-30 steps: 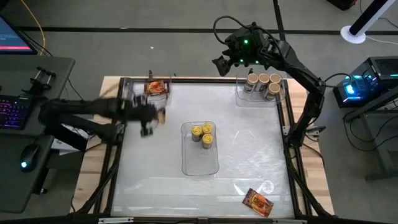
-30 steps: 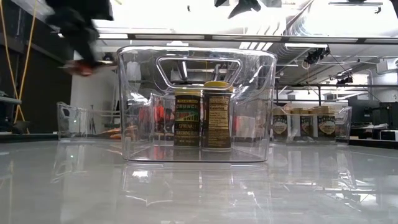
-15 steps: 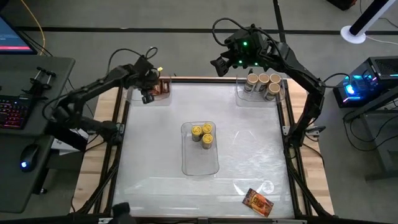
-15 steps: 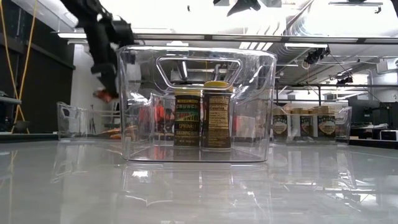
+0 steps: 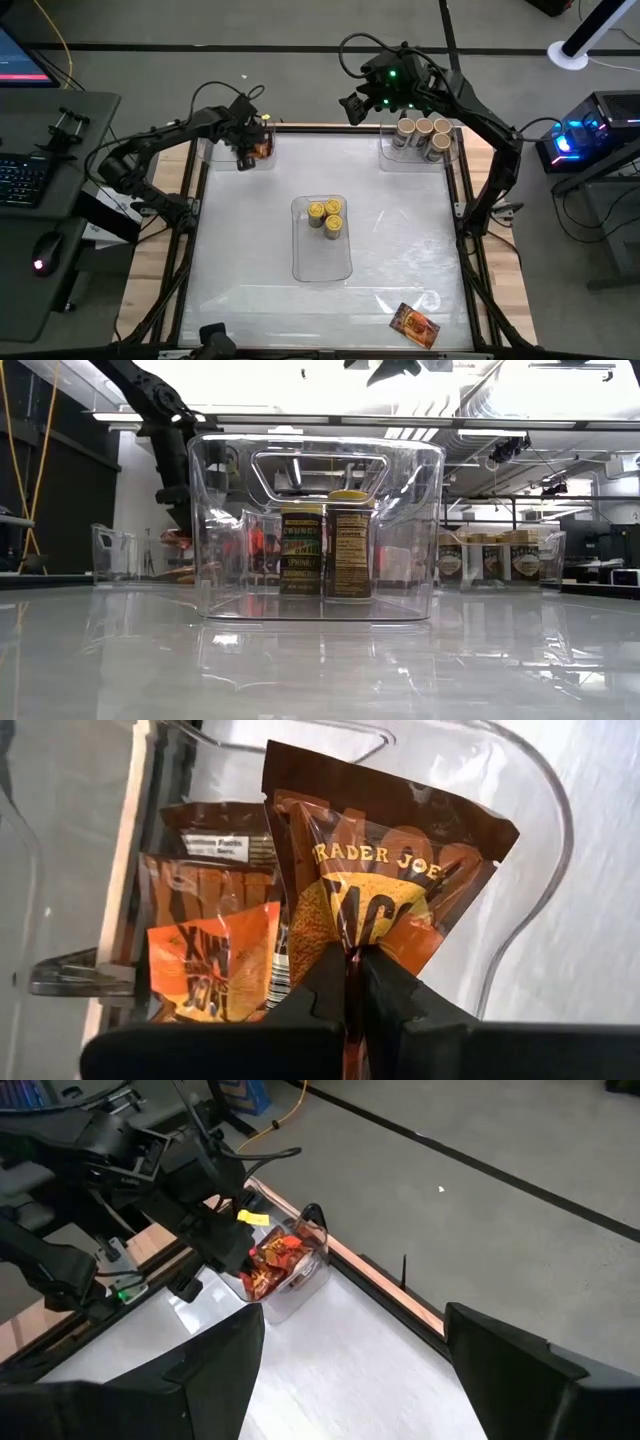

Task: Sort spices by type
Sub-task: Put the left brown seasoning bag into the left transparent

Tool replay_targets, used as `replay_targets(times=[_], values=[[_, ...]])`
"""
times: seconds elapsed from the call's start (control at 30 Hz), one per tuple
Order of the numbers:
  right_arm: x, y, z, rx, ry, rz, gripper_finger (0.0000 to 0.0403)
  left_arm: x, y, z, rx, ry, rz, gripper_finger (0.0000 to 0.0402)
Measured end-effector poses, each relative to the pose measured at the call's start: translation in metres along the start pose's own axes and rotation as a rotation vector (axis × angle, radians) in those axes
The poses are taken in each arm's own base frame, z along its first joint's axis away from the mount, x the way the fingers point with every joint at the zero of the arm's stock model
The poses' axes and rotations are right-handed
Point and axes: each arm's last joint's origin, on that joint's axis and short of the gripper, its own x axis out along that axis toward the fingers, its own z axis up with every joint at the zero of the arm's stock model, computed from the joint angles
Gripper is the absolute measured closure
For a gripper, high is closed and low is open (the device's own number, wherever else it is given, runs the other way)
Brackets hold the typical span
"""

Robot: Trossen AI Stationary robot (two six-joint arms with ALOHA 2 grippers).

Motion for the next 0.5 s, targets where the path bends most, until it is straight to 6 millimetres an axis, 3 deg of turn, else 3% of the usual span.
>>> replay_targets(times=[0.23,0.5], values=[[0.0,0.0,0.0,-0.001,0.0,0.0,0.01,0.002,-0.007,0.002,0.011,0.027,-0.028,0.038],[0.0,0.0,0.0,-0.001,0.001,0.001,0.01,0.002,-0.014,0.005,0.018,0.039,-0.043,0.0314]])
